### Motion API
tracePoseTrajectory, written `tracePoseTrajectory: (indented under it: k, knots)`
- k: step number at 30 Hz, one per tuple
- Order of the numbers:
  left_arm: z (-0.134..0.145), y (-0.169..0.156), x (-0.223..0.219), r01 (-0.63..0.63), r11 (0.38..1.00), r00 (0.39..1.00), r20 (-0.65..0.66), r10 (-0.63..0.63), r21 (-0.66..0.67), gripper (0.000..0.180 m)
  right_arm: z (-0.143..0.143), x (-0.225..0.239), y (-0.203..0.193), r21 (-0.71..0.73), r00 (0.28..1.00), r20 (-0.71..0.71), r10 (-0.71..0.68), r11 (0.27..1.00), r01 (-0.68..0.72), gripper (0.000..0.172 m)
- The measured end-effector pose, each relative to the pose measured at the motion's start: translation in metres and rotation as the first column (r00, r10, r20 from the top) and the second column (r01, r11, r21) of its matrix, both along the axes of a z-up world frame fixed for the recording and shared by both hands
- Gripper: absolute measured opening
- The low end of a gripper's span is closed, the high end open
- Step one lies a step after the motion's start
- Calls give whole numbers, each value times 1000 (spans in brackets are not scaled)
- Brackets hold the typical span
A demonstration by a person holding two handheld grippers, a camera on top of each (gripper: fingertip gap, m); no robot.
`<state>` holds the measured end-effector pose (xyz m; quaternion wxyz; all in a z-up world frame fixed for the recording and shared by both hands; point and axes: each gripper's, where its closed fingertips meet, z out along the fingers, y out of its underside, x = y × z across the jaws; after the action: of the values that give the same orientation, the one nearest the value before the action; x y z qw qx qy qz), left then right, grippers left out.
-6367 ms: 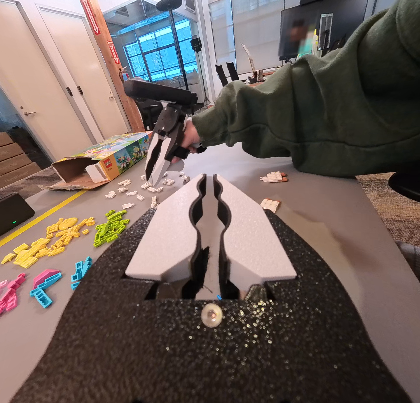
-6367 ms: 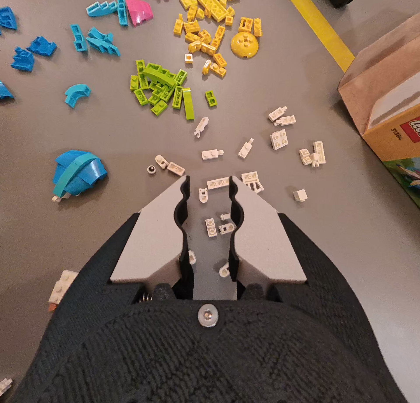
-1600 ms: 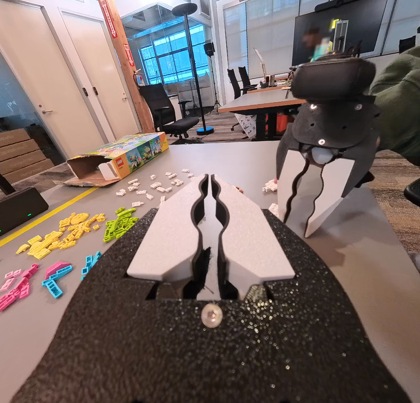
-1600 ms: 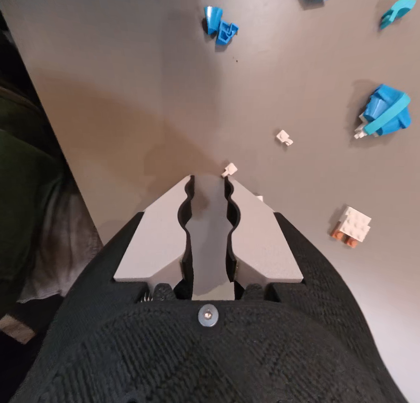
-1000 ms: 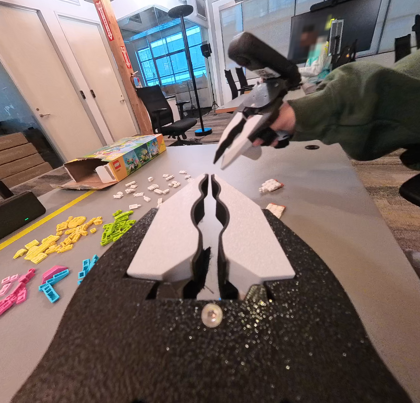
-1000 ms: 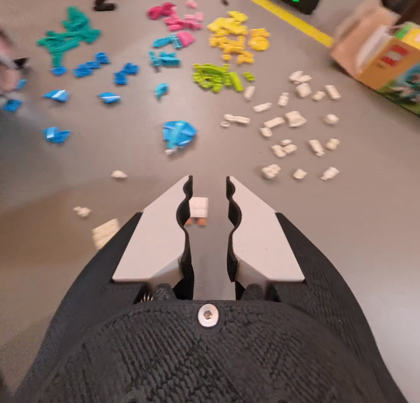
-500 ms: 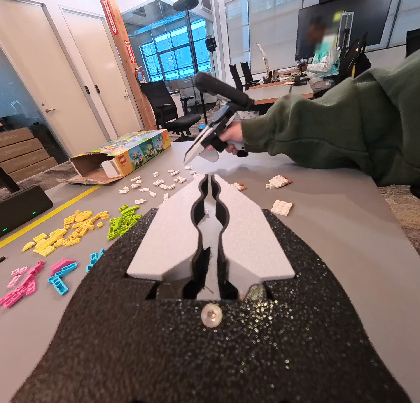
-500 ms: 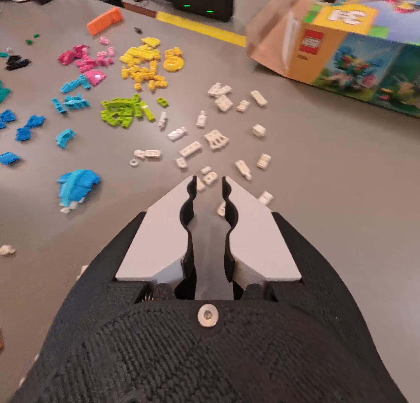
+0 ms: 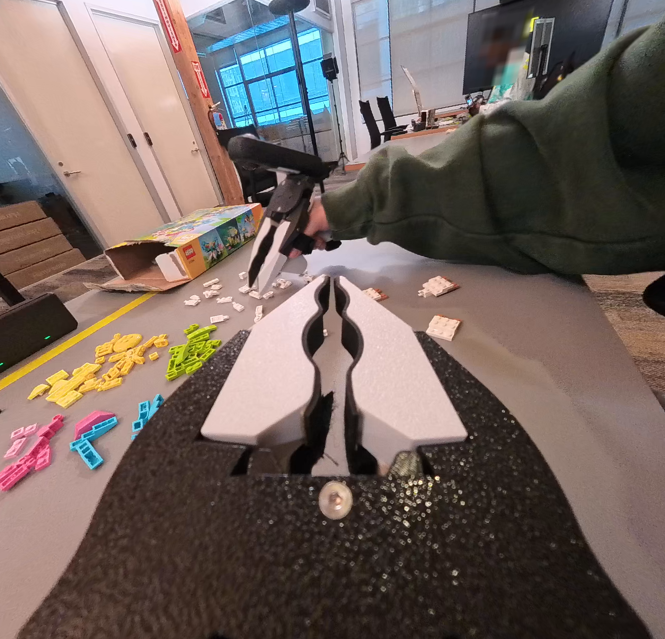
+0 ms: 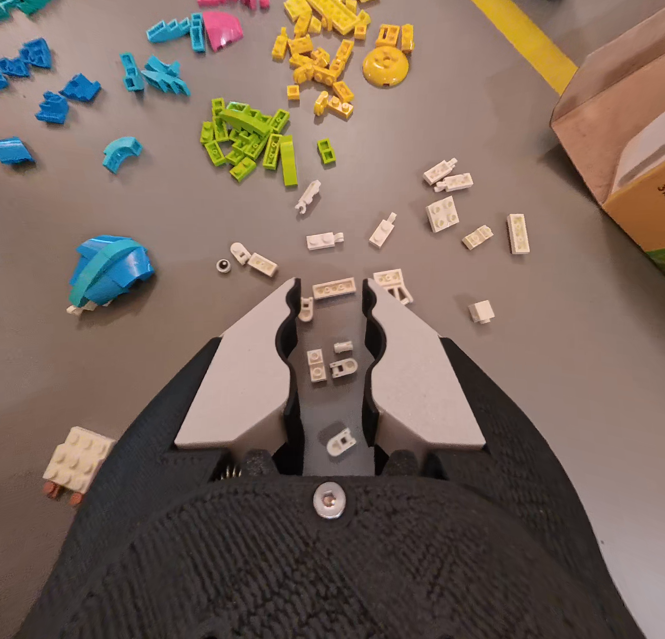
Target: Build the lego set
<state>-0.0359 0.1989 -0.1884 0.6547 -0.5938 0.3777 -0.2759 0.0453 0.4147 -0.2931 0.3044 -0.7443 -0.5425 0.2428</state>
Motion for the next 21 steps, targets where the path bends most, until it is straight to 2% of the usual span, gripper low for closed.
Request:
tracePoseTrajectory:
  k: [7, 11, 13, 16, 18, 21]
  knots:
    - [0, 1, -1, -2, 1000, 1000, 4, 2, -3, 0, -9, 1, 4, -22, 998, 47, 36, 999, -35, 25]
    - [0, 1, -1, 1, 1000, 1000, 5, -1, -4, 0, 1, -1, -7, 30, 996, 45, 74, 997, -75, 25]
    - [1, 1, -1, -1, 1000, 1000, 7, 1, -4, 0, 18, -11, -33, 33, 989, -12, 150, 988, -149, 25]
    - [2, 1, -2, -2, 1000, 1000, 14, 2, -2, 0, 41, -28, -97, 51, 945, -65, 320, 947, -317, 24]
    - [2, 0, -2, -3, 1000, 1000, 18, 3, -3, 0, 44, -43, -145, 55, 906, -48, 421, 907, -418, 25]
    - [3, 0, -1, -6, 1000, 1000, 23, 6, 0, 0, 29, -63, -210, 64, 819, 38, 573, 816, -574, 25]
